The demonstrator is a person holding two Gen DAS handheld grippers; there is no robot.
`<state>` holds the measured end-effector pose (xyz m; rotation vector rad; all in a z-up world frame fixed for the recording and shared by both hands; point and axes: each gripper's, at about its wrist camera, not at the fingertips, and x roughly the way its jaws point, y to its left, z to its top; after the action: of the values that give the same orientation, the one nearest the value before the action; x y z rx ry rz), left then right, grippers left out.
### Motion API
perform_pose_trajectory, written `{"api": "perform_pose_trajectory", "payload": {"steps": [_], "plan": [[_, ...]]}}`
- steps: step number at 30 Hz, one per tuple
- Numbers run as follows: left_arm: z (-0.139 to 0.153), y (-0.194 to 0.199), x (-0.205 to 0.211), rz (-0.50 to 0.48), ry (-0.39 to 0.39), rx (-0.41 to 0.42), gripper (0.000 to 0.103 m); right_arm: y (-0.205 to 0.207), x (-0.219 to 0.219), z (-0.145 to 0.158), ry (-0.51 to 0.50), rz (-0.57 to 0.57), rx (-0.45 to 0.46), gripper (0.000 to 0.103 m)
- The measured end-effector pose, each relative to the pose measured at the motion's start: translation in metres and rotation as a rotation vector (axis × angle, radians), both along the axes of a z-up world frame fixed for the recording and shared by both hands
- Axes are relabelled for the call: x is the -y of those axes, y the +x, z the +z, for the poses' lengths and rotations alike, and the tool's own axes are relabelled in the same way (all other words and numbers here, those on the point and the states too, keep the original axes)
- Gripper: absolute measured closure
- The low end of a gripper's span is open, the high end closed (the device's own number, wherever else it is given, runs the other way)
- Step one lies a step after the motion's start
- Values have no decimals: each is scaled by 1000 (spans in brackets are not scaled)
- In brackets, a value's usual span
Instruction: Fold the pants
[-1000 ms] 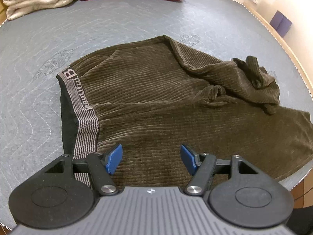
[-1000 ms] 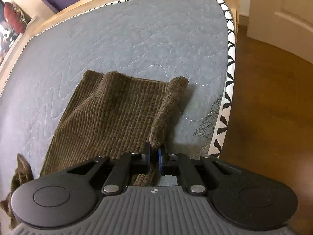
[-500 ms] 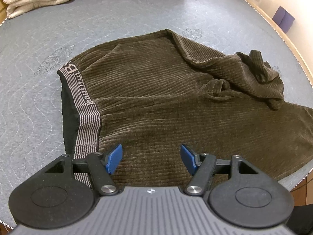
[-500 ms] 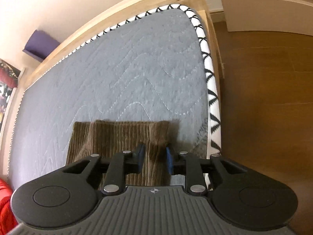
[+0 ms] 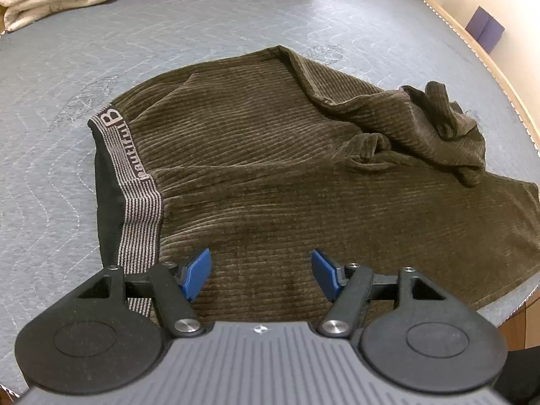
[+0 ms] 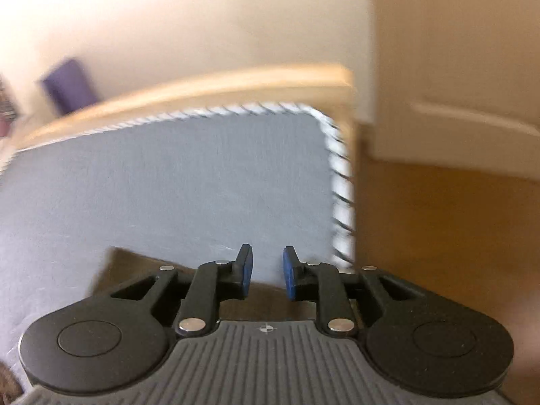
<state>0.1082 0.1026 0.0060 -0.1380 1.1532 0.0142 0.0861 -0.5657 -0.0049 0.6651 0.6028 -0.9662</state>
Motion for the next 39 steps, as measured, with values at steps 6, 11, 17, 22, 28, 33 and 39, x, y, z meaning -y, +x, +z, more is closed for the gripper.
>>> {"api": "perform_pose_trajectory", "payload": {"steps": [6,11,17,22,28,33,39], "plan": [[-5,7,7,-12,2,-12,31,62,-24,-25,175,348,75,66],[-23,7,-1,-4,-8,-84,30,99,-36,-56,241,404,-116,68],[-31,-7,-48,83,6,-112,32,112,-54,-36,163,395,-120,66],[-21,-25,-91,120,-48,-72,72,128,-116,-2,4,647,-79,66],[-27,-46,-146,227,-100,-95,64,135,-214,32,-150,997,-50,66],[-48,-55,-164,259,-160,-153,51,140,-250,48,-198,1091,-27,66],[-67,-53,-152,184,-178,-168,47,144,-257,61,-155,1062,-13,66]]}}
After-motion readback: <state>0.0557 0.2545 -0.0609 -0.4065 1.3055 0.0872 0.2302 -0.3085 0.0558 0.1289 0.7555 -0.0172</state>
